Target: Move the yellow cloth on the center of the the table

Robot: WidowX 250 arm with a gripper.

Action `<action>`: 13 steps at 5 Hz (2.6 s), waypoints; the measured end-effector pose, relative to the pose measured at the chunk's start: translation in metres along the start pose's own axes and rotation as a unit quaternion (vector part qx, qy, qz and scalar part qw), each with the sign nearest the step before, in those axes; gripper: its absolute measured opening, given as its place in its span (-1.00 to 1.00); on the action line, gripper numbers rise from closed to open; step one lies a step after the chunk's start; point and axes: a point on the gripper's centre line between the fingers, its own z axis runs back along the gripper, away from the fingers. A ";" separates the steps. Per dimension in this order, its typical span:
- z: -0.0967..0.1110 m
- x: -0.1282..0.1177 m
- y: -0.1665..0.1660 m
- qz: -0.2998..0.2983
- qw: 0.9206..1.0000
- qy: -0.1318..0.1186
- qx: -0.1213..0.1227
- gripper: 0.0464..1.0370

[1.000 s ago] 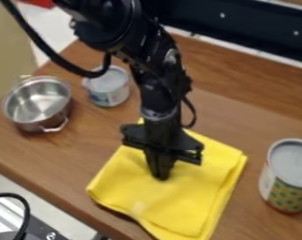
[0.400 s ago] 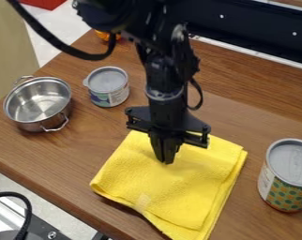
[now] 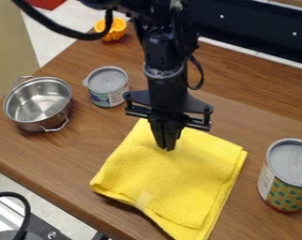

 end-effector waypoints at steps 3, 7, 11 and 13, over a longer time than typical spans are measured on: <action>0.016 0.010 0.006 0.016 1.000 -0.010 -0.005 -0.99; 0.003 0.097 -0.007 -0.009 0.995 -0.096 0.013 -0.99; -0.004 0.169 0.009 0.091 0.990 -0.092 0.048 -0.95; -0.004 0.173 0.010 0.100 0.990 -0.087 0.039 -0.19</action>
